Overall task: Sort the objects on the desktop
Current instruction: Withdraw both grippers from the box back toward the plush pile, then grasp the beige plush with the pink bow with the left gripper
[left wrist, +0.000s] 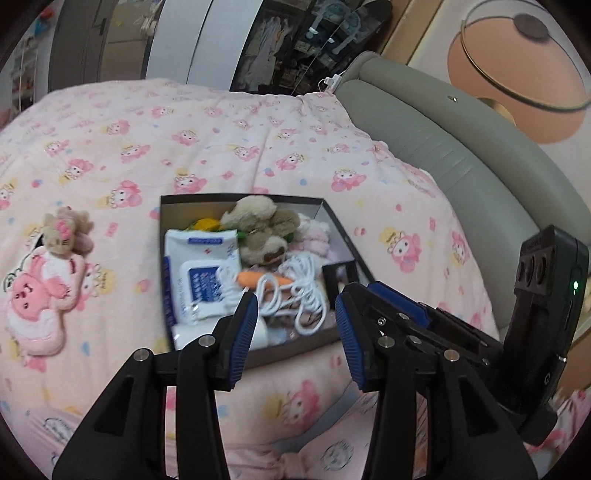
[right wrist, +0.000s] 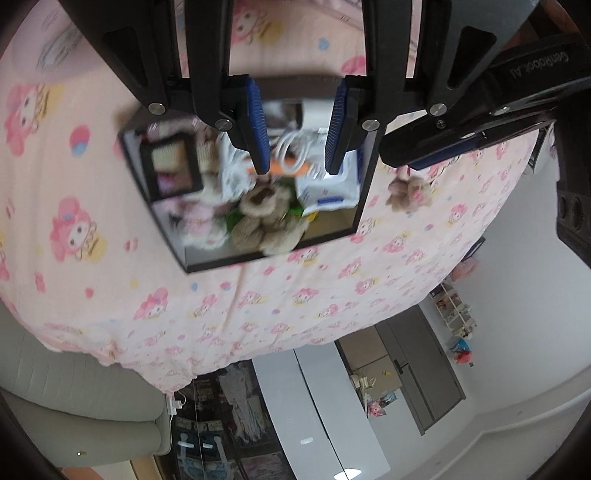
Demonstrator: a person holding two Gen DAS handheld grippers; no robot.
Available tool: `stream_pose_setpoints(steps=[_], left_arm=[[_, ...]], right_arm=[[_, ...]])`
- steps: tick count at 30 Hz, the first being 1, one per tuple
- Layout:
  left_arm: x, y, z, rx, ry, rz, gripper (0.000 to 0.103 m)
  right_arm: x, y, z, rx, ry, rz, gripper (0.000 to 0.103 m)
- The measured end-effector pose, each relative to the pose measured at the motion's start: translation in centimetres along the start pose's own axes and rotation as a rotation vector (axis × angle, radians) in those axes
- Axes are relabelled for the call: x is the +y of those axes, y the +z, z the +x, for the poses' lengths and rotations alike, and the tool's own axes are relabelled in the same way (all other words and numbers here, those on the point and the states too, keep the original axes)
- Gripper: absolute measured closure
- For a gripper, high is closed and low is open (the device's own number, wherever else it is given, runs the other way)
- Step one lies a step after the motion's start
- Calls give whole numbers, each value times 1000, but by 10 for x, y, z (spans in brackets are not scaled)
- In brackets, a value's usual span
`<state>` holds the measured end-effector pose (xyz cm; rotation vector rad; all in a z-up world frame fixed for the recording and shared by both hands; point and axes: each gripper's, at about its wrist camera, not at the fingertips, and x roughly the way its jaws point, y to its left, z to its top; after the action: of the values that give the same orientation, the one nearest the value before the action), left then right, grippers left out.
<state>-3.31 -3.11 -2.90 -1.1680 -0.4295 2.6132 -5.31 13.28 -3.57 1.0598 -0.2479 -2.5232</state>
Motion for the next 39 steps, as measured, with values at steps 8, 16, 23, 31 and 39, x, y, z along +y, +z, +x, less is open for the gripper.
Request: stream_pose_setpoints(steps=[8,16,23,31,39], left_arm=[[20,-19,-25,3,32,12,58],[45,-26,-42,-32,74,-31,59],[85,-28,-59,-70,117,-117,59],[159,-35,-49,-88,223,-273,60],[255,-34,-8,-168,233,-530,58]], right_arm=[[30,-20,-2,19,10,-33,76],[59,-24,6,43,15,-72,76],[95,-21,25,62,38,-120,76],[138,-23,90,139,86,-135,76],[165,-8,176,223,125,-79,76]])
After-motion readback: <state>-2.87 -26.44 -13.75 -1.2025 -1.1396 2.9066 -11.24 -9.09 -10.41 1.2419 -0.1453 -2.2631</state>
